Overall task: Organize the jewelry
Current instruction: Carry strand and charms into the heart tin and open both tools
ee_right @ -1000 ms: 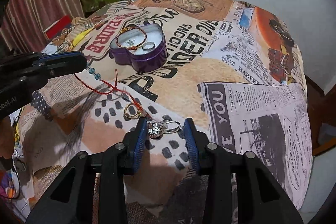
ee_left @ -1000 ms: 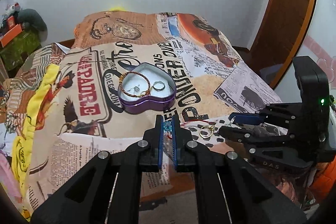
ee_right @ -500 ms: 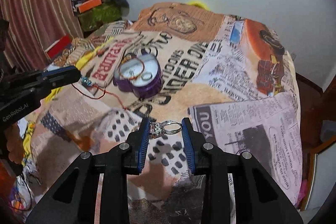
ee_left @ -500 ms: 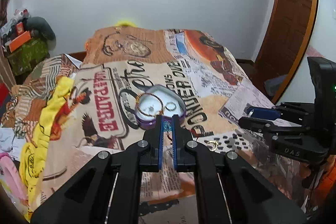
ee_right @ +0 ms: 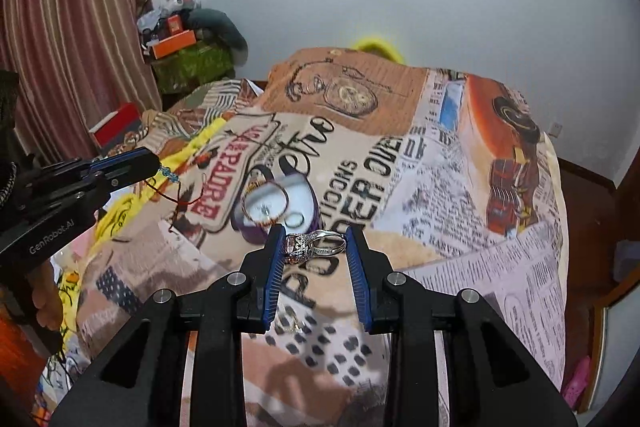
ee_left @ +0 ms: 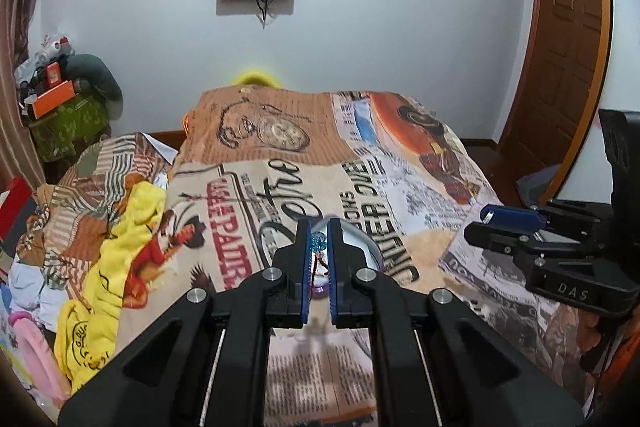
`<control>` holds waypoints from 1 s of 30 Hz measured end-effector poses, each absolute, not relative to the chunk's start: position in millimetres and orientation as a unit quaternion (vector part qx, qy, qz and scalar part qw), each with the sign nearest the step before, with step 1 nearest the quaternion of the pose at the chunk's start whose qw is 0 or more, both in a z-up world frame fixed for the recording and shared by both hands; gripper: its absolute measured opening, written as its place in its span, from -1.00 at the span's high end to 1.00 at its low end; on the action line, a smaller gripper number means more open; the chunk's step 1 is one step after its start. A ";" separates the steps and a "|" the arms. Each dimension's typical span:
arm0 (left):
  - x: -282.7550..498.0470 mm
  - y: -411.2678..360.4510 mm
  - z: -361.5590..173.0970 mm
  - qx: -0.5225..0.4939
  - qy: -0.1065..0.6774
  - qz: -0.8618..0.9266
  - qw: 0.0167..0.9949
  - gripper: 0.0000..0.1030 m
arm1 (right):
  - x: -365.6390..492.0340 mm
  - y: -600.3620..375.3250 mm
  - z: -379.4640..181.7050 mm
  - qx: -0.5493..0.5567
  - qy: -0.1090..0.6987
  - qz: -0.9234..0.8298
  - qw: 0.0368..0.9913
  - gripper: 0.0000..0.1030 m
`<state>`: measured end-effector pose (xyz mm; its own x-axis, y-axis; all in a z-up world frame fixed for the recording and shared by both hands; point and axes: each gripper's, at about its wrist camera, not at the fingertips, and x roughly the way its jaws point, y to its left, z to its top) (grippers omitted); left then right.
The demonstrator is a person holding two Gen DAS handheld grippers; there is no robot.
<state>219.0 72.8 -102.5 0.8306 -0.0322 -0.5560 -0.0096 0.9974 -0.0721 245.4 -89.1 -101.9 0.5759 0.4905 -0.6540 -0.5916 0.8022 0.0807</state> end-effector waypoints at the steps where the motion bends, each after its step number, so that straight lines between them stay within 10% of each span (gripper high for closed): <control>1: 221.5 74.1 -100.2 -0.035 0.288 -0.005 0.957 0.89 | 246.8 -87.6 -100.9 -0.073 0.342 0.307 0.885 0.46; 30: 309.3 77.8 -146.8 -0.028 0.341 -0.022 0.939 0.89 | 298.3 -20.1 -146.6 -0.154 0.386 0.323 0.850 0.46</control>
